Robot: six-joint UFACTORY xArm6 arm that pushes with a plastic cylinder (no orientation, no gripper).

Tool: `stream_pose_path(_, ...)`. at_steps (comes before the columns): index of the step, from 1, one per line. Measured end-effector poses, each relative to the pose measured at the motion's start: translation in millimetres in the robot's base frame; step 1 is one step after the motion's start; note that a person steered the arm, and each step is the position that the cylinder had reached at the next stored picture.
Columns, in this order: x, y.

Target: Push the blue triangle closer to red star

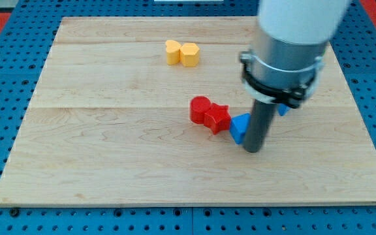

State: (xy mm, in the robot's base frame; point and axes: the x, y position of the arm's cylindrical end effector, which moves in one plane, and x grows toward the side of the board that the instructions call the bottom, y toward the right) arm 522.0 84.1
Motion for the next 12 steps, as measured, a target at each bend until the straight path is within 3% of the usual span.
stream_pose_path(1, -11.9, -25.8)
stream_pose_path(2, -8.1, 8.5)
stream_pose_path(3, 9.5, 81.6)
stream_pose_path(9, -173.6, 97.5)
stream_pose_path(12, -111.0, 95.0)
